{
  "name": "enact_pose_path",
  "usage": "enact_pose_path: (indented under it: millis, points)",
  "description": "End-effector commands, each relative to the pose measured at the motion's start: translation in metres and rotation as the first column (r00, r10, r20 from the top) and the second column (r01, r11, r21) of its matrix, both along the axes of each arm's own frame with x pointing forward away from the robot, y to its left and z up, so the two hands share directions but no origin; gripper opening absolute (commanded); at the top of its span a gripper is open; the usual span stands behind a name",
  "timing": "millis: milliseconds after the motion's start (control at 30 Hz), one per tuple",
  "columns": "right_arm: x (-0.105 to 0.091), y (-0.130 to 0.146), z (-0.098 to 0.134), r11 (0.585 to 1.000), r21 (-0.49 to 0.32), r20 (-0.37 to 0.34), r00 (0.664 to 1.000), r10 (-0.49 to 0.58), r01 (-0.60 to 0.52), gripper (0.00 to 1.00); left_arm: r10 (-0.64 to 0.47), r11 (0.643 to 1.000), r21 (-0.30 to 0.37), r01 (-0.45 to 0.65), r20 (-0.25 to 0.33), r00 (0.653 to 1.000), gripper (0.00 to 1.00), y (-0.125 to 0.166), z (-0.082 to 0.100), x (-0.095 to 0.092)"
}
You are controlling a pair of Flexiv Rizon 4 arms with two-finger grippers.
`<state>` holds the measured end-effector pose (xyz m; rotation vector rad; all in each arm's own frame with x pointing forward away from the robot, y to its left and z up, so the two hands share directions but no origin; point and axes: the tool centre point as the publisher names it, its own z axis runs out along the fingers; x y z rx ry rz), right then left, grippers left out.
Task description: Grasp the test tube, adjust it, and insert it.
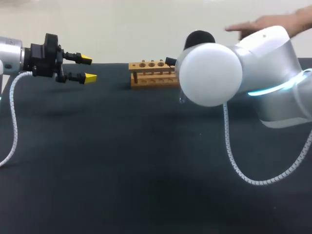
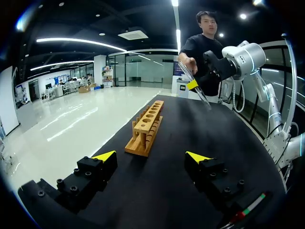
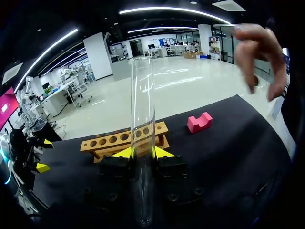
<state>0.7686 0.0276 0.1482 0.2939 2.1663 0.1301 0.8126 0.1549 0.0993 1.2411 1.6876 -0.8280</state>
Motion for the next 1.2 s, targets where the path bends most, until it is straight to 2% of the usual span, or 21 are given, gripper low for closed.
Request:
enact_pose_path:
  millis: [33, 1000, 1200]
  points:
    - [-0.001, 0.000, -0.001, 1.000, 0.002, 0.006, 1.000, 0.000, 0.000, 0.00, 0.003, 1.000, -0.002, -0.003, 0.006, 1.000, 1.00, 0.001, -0.001, -0.002]
    - [-0.001, 0.000, -0.001, 1.000, 0.002, 0.006, 1.000, 0.000, 0.000, 0.00, 0.003, 1.000, -0.002, -0.003, 0.006, 1.000, 1.00, 0.001, -0.001, -0.002]
    - [0.013, 0.004, -0.011, 0.998, -0.035, -0.002, 0.998, 0.059, -0.059, 0.00, 0.003, 1.000, -0.002, -0.003, 0.006, 1.000, 1.00, 0.001, -0.001, -0.002]
